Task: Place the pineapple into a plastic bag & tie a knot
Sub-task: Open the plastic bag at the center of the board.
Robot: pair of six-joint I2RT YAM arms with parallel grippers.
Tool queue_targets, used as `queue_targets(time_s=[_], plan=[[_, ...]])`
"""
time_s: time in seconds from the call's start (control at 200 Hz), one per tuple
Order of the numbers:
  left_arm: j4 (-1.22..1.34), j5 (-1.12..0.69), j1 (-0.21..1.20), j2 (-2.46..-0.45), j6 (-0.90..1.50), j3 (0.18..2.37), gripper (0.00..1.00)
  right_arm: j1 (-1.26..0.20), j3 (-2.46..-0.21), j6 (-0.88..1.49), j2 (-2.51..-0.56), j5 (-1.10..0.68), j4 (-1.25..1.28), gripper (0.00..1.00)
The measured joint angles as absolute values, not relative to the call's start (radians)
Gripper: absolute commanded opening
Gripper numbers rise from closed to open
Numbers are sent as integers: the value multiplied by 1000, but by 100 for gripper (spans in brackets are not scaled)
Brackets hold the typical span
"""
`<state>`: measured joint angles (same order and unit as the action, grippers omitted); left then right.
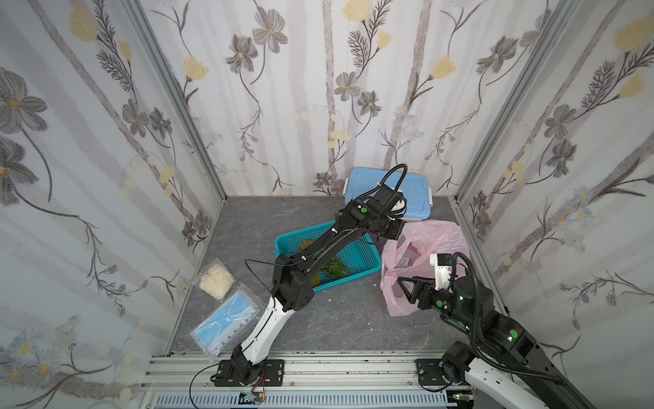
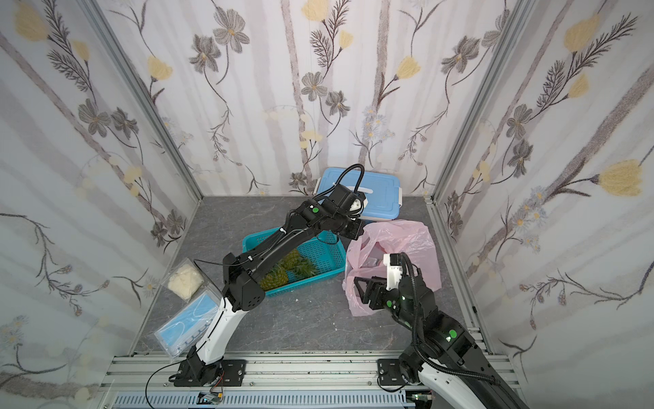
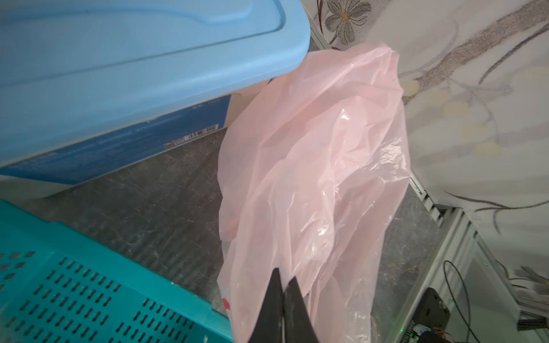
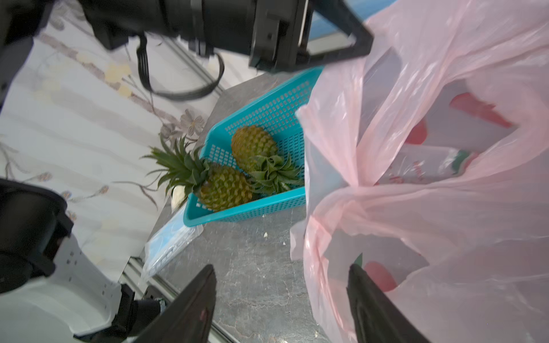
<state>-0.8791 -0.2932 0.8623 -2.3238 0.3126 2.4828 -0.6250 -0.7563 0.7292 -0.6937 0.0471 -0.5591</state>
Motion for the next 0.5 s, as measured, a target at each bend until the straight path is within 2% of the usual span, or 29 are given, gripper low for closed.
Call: queue_targets(time_s=[0.095,0.255,0.34,0.5], plan=[[-878,-319,857,-2324,384,2483,0,-498,-857,775,-800,78,-664,75],[-849,-377,850,-2324,484,2482,0,-288,-913,752,-996,42,-773,74],[-828,-408,846,-2327,521,2481,0,-217,-932,690,-1062,-63,-735,74],[-809,-450,842,-2337,552,2481,0,-137,-875,602,-1119,-377,-514,64]])
